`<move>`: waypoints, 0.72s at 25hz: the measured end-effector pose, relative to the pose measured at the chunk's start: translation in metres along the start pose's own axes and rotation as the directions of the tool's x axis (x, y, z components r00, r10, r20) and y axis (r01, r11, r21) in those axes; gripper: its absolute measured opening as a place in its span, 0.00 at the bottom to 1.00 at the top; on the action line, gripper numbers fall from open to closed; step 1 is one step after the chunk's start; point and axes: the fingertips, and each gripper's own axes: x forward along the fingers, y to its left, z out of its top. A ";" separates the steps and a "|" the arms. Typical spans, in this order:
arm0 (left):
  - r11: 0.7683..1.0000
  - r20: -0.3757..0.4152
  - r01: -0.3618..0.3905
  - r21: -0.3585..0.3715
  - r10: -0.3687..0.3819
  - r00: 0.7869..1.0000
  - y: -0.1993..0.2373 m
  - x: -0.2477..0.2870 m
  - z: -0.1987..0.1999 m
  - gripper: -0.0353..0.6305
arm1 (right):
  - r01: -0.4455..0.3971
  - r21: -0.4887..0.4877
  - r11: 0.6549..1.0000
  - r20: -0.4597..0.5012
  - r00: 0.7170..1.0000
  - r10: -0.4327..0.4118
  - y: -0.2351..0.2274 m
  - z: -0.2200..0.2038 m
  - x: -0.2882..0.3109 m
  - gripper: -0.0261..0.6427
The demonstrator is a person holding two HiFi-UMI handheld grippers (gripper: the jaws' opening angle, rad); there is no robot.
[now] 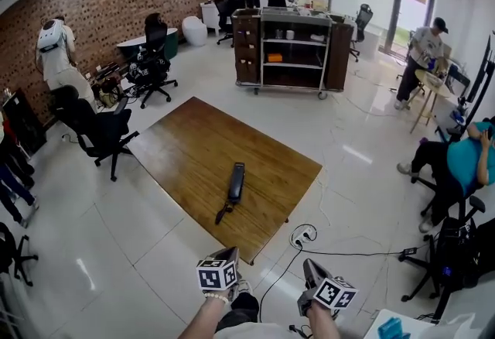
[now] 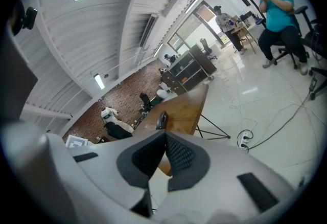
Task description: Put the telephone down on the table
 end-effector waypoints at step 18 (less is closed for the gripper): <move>0.996 0.089 0.085 0.005 -0.085 0.992 -0.103 -0.128 -0.063 0.06 | -0.155 -0.040 0.987 -0.020 0.988 0.155 0.052 -0.047 -0.083 0.04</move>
